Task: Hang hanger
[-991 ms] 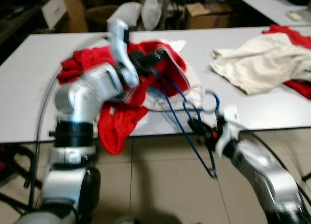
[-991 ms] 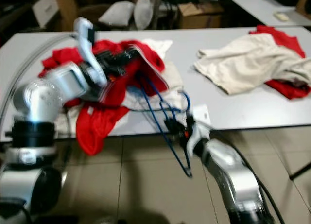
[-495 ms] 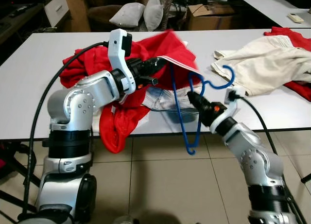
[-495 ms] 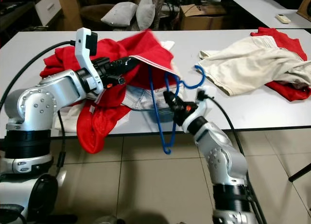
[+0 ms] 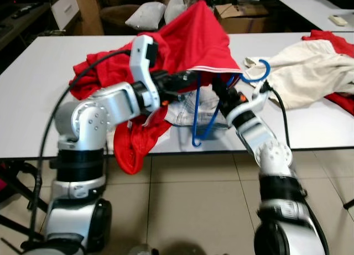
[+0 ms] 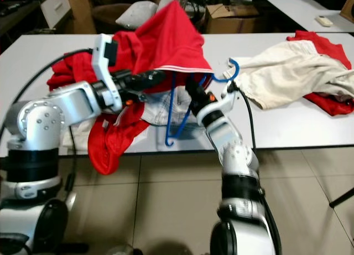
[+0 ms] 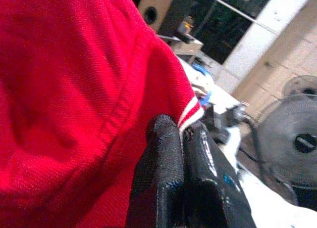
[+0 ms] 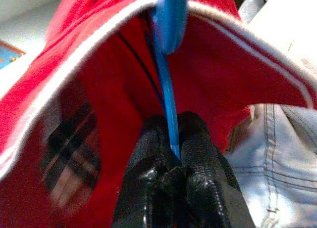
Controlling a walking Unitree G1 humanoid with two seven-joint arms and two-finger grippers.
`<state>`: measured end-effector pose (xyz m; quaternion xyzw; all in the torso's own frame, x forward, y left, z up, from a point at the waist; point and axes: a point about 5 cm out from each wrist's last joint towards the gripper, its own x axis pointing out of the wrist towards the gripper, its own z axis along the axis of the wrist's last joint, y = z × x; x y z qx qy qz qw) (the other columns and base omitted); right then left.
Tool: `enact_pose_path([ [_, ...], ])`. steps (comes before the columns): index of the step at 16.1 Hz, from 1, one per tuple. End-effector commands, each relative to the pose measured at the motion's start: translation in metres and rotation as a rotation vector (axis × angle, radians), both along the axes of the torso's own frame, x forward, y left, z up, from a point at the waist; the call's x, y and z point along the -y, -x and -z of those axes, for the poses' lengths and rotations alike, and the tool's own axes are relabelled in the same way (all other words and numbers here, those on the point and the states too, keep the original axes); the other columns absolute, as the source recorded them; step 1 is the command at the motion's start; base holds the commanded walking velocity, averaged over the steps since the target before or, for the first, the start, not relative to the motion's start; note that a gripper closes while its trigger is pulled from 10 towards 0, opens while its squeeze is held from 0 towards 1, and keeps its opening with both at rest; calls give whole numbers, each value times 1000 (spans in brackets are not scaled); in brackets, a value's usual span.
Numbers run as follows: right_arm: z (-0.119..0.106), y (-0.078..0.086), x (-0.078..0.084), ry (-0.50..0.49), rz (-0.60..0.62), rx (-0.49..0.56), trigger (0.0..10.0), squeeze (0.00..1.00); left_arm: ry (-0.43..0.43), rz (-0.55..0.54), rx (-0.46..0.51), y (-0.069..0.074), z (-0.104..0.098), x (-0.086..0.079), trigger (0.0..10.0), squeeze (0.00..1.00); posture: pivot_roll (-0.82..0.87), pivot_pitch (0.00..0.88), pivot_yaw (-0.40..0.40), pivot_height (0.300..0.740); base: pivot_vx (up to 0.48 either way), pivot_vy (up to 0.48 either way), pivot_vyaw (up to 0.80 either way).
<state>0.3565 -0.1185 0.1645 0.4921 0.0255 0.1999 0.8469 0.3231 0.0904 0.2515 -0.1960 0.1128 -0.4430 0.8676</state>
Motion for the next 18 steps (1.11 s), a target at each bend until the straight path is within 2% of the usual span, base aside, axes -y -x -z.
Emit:
enact_pose_path([
  [1, -13, -7, 12, -84, 92, 34, 10000, 0, 10, 38, -2, 4, -5, 4, 0, 0, 62, 0, 43, 740, 0, 0, 0],
  [5, -20, -21, 4, -220, 105, -6, 10000, 0, 110, 91, -55, 9, -11, 16, 0, 0, 74, 0, 36, 740, 0, 0, 0],
  [7, -32, -25, -6, -334, 72, 17, 10000, 0, 167, 133, -80, 11, -14, 34, 0, 0, 80, 0, 30, 740, 0, 0, 0],
  [8, -37, -25, -10, -389, 32, 36, 10000, 0, 145, 133, -82, 11, -11, 41, 0, 0, 77, 0, 31, 740, 0, 0, 0],
  [9, -40, -24, -12, -404, 15, 55, 10000, 0, 150, 144, -96, 13, -10, 46, 0, 0, 77, 0, 31, 740, 0, 0, 0],
  [11, -40, -24, -9, -430, 31, 63, 10000, 0, 238, 208, -127, 19, -19, 57, 0, 0, 76, 0, 30, 740, 0, 0, 0],
  [12, -40, -25, -7, -442, 43, 69, 10000, 0, 250, 232, -131, 21, -20, 60, 0, 0, 76, 0, 30, 740, 0, 0, 0],
  [14, -46, -27, 2, -515, 77, 79, 10000, 0, 207, 223, -158, 23, -10, 58, 0, 0, 71, 0, 34, 740, 0, 0, 0],
  [17, -46, -31, 11, -547, 125, 72, 10000, 0, 199, 217, -190, 27, -4, 50, 0, 0, 75, 0, 32, 740, 0, 0, 0],
  [18, -46, -32, 12, -568, 130, 66, 10000, 0, 163, 198, -197, 27, 2, 45, 0, 0, 78, 0, 29, 740, 0, 0, 0],
])
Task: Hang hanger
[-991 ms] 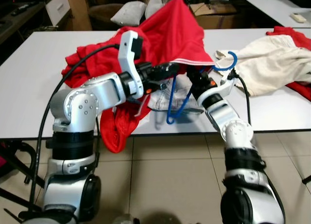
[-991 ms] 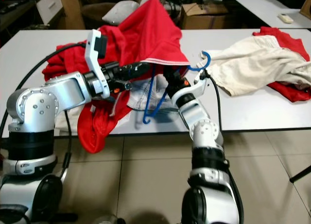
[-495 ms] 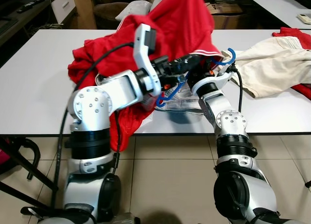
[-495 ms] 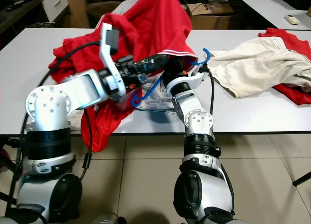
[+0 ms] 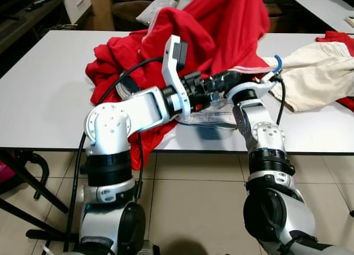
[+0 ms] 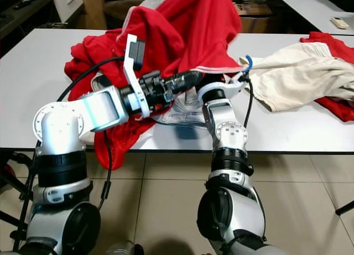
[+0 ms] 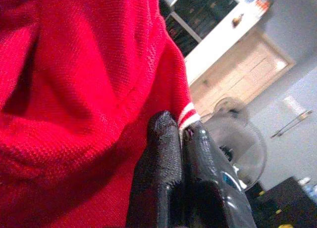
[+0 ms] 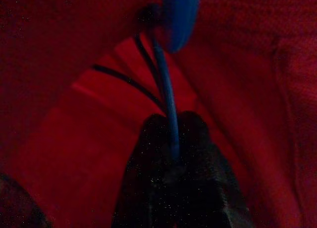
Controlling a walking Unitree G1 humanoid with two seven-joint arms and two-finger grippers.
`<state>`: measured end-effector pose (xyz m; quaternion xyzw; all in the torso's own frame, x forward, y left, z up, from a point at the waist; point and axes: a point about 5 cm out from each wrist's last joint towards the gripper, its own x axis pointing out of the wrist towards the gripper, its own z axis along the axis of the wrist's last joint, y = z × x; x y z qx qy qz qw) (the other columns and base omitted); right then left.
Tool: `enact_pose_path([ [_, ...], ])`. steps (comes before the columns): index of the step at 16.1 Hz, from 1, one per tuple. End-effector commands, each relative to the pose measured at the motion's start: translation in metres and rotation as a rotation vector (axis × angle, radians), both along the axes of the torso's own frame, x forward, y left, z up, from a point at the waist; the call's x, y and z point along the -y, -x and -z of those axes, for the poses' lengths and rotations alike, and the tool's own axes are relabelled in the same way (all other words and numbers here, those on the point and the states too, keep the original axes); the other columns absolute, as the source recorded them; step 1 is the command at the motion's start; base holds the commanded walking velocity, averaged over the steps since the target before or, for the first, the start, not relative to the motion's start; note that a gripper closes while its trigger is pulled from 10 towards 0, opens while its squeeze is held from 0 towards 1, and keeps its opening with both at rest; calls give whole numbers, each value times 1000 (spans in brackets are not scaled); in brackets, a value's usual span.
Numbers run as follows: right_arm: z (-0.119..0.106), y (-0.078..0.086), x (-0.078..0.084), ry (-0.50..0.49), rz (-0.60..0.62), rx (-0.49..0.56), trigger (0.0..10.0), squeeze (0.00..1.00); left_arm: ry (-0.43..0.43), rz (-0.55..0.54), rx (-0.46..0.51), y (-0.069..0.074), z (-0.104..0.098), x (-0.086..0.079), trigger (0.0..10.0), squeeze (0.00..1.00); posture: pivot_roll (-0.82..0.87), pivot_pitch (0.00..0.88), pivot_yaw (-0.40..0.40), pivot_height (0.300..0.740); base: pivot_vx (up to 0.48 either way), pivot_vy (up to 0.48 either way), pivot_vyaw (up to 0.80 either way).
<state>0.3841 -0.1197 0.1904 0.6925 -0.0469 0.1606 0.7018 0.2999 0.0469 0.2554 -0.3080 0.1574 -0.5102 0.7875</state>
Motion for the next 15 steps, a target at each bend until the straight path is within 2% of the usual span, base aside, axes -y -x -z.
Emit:
enact_pose_path([
  [1, -21, -5, 11, -55, 56, 57, 10000, 0, -56, 17, -23, 3, 8, -1, 0, 0, 78, 0, 29, 740, 0, 0, 0],
  [3, -23, -7, 8, -41, 53, 60, 10000, 0, -48, -10, -31, 0, 8, -6, 0, 0, 85, 0, 22, 740, 0, 0, 0],
  [6, -21, -9, 6, 4, 74, 41, 10000, 0, 5, 44, -25, 5, -2, 0, 0, 0, 89, 0, 15, 740, 0, 0, 0],
  [8, -19, -11, 8, 12, 103, 19, 10000, 0, 65, 65, -37, 7, -8, 2, 0, 0, 88, 0, 16, 740, 0, 0, 0],
  [11, -14, -15, 17, 32, 203, -46, 10000, 0, 227, 124, -87, 8, -25, 16, 0, 0, 90, 0, 16, 740, 0, 0, 0],
  [13, -14, -15, 8, 54, 181, -39, 10000, 0, 318, 116, -142, 5, -34, 26, 0, 0, 92, 0, 15, 740, 0, 0, 0],
  [14, -14, -14, -2, 80, 141, -36, 10000, 0, 374, 68, -192, -3, -38, 30, 0, 0, 92, 0, 17, 740, 0, 0, 0],
  [15, -14, -13, -12, 114, 98, -31, 10000, 0, 388, 23, -223, -10, -40, 32, 0, 0, 90, 0, 20, 740, 0, 0, 0],
])
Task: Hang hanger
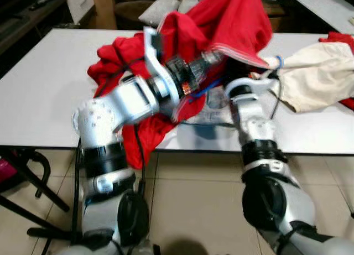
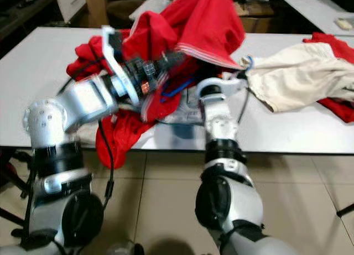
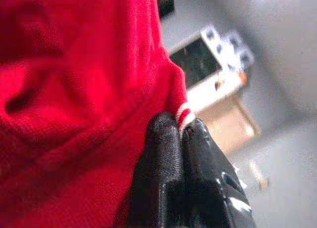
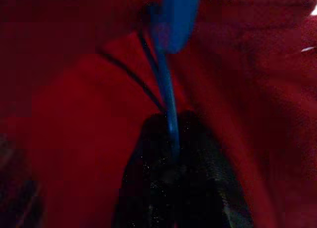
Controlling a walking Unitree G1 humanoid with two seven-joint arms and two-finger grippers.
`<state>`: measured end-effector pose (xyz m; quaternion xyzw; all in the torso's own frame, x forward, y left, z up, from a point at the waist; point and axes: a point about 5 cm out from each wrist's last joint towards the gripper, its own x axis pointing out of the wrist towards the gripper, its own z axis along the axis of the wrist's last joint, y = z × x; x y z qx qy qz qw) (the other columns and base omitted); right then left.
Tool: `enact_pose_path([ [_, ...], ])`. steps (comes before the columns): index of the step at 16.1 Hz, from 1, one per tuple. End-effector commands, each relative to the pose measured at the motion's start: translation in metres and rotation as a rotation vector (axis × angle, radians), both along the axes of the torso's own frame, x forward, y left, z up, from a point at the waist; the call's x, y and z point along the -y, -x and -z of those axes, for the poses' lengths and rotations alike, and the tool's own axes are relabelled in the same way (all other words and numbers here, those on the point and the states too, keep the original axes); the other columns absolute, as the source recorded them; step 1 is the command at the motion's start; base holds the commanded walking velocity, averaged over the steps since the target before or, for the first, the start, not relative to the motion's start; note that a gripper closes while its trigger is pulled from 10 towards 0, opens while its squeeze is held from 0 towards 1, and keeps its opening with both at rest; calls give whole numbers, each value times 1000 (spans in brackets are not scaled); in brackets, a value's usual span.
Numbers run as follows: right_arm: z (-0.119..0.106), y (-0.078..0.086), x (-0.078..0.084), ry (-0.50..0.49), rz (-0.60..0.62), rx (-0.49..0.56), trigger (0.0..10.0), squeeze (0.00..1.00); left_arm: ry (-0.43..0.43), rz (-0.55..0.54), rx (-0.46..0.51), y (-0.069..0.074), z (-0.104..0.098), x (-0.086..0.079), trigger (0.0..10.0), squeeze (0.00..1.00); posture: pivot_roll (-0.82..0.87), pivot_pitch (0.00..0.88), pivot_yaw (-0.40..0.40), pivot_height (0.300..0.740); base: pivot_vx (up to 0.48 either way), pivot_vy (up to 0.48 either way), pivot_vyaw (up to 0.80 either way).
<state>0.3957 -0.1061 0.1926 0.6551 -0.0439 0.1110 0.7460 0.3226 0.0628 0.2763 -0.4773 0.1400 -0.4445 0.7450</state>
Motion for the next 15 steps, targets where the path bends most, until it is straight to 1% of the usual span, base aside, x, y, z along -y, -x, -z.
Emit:
enact_pose_path([
  [1, -11, 2, -9, 59, -46, 38, 10000, 0, 103, 98, -7, 8, -20, 48, 0, 0, 89, 0, 22, 740, 0, 0, 0],
  [2, -9, 7, -17, 131, -118, 48, 10000, 0, 114, 56, -11, 2, -25, 46, 0, 0, 86, 0, 26, 740, 0, 0, 0],
  [3, -8, 11, -20, 166, -154, 52, 10000, 0, 126, 41, -14, 0, -28, 45, 0, 0, 86, 0, 26, 740, 0, 0, 0],
  [4, -4, 18, -21, 222, -198, 45, 10000, 0, 176, 30, -19, -4, -37, 41, 0, 0, 76, 0, 38, 740, 0, 0, 0],
  [5, -2, 25, -17, 237, -216, 37, 10000, 0, 214, 28, -38, -6, -44, 39, 0, 0, 71, 0, 44, 740, 0, 0, 0],
  [7, -2, 31, -11, 233, -219, 34, 10000, 0, 228, 24, -65, -8, -46, 39, 0, 0, 64, 0, 53, 740, 0, 0, 0],
  [8, -5, 36, 3, 188, -180, 17, 10000, 0, 212, 53, -83, -8, -45, 43, 0, 0, 57, 0, 60, 740, 0, 0, 0],
  [9, -10, 40, 7, 136, -175, 21, 10000, 0, 142, 67, -83, -7, -38, 47, 0, 0, 56, 0, 61, 740, 0, 0, 0],
  [10, -16, 45, 8, 105, -188, 37, 10000, 0, 63, 45, -104, -8, -28, 53, 0, 0, 54, 0, 61, 740, 0, 0, 0],
  [11, -18, 48, 7, 106, -197, 42, 10000, 0, 51, 29, -127, -9, -25, 56, 0, 0, 48, 0, 63, 740, 0, 0, 0],
  [12, -19, 51, 4, 115, -210, 46, 10000, 0, 57, 17, -150, -10, -24, 58, 0, 0, 48, 0, 63, 740, 0, 0, 0],
  [13, -17, 54, -2, 142, -234, 33, 10000, 0, 106, 10, -195, -10, -26, 64, 0, 0, 42, 0, 63, 740, 0, 0, 0],
  [14, -11, 54, -5, 164, -234, 2, 10000, 0, 132, 24, -208, -7, -29, 70, 0, 0, 41, 0, 63, 740, 0, 0, 0],
  [15, -3, 51, -8, 186, -222, -54, 10000, 0, 149, 54, -212, -3, -32, 77, 0, 0, 40, 0, 62, 740, 0, 0, 0],
])
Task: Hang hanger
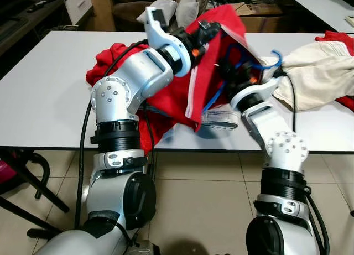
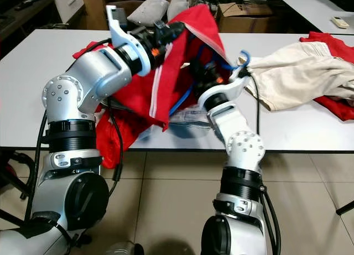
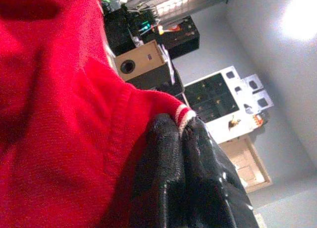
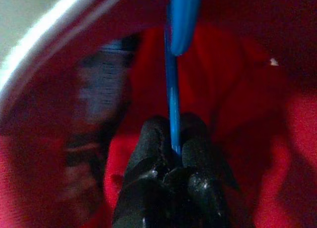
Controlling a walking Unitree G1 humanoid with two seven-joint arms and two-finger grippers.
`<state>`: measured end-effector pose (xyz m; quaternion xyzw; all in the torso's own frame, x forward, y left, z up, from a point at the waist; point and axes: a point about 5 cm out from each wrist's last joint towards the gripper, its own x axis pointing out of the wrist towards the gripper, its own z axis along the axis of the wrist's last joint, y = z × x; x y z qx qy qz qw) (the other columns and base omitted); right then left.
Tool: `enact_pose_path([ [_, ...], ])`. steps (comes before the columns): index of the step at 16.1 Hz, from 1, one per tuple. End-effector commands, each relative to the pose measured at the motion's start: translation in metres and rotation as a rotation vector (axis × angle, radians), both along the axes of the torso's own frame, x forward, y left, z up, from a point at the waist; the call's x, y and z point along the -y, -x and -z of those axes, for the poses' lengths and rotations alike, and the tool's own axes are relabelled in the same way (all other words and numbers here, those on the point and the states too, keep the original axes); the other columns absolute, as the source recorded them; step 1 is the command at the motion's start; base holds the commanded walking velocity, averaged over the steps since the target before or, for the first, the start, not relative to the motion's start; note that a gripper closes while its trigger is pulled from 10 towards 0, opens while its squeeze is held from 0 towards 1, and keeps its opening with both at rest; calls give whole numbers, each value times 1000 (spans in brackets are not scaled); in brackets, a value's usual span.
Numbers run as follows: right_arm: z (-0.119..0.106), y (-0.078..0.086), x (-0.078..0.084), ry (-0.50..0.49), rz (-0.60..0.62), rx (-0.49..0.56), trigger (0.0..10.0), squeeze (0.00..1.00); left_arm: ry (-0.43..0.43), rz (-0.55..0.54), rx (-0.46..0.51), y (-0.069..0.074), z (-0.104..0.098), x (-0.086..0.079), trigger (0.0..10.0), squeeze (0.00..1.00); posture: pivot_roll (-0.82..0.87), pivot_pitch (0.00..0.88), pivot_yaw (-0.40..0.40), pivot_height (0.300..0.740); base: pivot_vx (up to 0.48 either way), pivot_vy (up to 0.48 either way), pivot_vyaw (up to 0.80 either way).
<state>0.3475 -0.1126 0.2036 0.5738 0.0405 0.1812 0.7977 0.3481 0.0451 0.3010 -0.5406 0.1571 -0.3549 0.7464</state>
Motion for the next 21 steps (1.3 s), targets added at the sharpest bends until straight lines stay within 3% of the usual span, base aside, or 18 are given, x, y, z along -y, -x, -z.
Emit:
enact_pose_path([
  [1, 8, 2, -14, -28, -16, -52, 10000, 0, 109, 188, -27, 24, -7, 61, 0, 0, 40, 0, 62, 740, 0, 0, 0],
  [4, -11, -2, -13, -188, -20, -26, 10000, 0, -64, 153, 16, 24, 12, 58, 0, 0, 39, 0, 61, 740, 0, 0, 0],
  [5, -19, -2, -13, -275, -37, 1, 10000, 0, -111, 131, -11, 22, 24, 56, 0, 0, 37, 0, 60, 740, 0, 0, 0],
  [7, -23, -2, -11, -302, -34, 10, 10000, 0, -126, 140, -13, 24, 27, 57, 0, 0, 37, 0, 60, 740, 0, 0, 0],
  [8, -25, -3, -9, -304, -25, 19, 10000, 0, -198, 173, 49, 30, 28, 61, 10000, 0, 37, 0, 57, 740, 0, 0, 0],
  [9, -26, -3, -7, -286, -12, 29, 10000, 0, -295, 202, 120, 34, 32, 63, 10000, 0, 35, 0, 58, 740, 0, 0, 0],
  [10, -27, -4, -5, -244, -2, 40, 10000, 0, -352, 220, 178, 35, 34, 62, 10000, 1000, 35, 0, 58, 740, 0, 0, 0],
  [11, -27, -4, -4, -216, 4, 46, 10000, 0, -382, 231, 212, 35, 36, 60, 10000, 1000, 35, 0, 58, 740, 0, 0, 0],
  [13, -26, -4, 4, -176, 31, 41, 10000, 0, -668, 238, 406, 32, 45, 48, 10000, 1000, 28, 0, 58, 740, 0, 0, 0],
  [14, -26, -5, 8, -177, 44, 41, 10000, 0, -771, 245, 469, 32, 50, 41, 10000, 1000, 27, 0, 58, 740, 0, 0, 0],
  [17, -26, -7, 15, -131, 67, 51, 10000, 0, -811, 104, 548, 16, 38, 16, 10000, 1000, 29, 0, 58, 740, 0, 0, 0],
  [18, -26, -8, 19, -127, 75, 52, 10000, 0, -788, 93, 553, 14, 30, 6, 10000, 1000, 35, 0, 54, 740, 0, 0, 0],
  [19, -26, -8, 22, -126, 82, 50, 10000, 0, -709, 120, 538, 17, 23, 1, 10000, 1000, 35, 0, 54, 740, 0, 0, 0],
  [20, -25, -9, 25, -117, 87, 48, 10000, 0, -599, 167, 533, 22, 15, -4, 10000, 157, 38, 0, 51, 740, 0, 0, 0],
  [21, -25, -9, 26, -109, 90, 48, 10000, 0, -526, 175, 531, 25, 9, -9, 10000, 0, 38, 0, 51, 740, 0, 0, 0],
])
